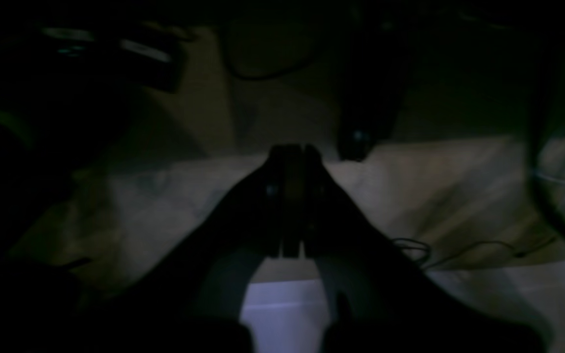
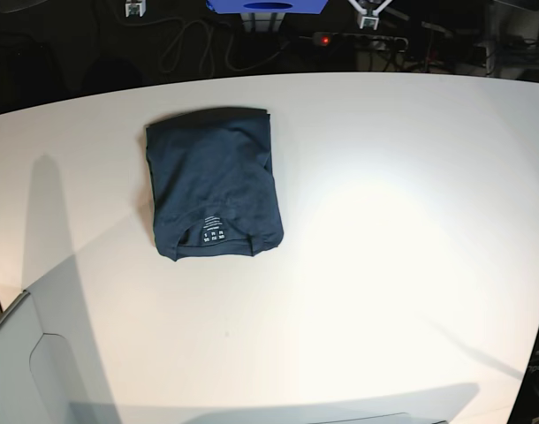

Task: Fold the T-shirt properly

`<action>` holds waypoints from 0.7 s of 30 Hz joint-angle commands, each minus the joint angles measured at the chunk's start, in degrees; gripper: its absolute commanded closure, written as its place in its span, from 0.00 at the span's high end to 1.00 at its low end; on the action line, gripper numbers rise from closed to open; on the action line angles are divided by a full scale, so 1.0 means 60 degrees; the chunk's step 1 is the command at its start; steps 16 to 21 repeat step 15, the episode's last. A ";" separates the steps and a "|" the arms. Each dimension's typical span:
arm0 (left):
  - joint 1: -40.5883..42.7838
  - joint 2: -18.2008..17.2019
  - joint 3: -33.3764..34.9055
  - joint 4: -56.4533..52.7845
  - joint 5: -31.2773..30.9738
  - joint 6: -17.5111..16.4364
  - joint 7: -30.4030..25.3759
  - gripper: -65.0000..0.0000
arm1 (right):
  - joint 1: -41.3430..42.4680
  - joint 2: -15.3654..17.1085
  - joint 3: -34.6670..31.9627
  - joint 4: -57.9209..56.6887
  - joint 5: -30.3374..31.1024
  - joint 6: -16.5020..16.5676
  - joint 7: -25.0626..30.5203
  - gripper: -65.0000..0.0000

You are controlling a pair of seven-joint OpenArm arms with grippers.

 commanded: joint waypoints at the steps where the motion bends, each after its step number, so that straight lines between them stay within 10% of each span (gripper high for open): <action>1: 0.0098 -0.0048 0.0004 -0.0031 0.0006 0.0031 -0.0029 0.00 | -0.0020 -0.0091 -0.0262 -0.0104 0.0051 -0.0738 0.0227 0.00; 6: 0.0069 0.0069 0.0004 -0.0046 0.0006 0.0031 -0.0014 0.00 | 0.0274 -0.0486 -0.1302 -0.0309 0.0065 -0.3625 0.0344 0.00; 21: -0.0122 0.0376 0.0004 -0.0075 -0.0024 0.0031 0.0000 0.00 | 0.0611 -0.0882 -0.1493 -0.0324 0.0080 -0.3698 -0.0345 0.00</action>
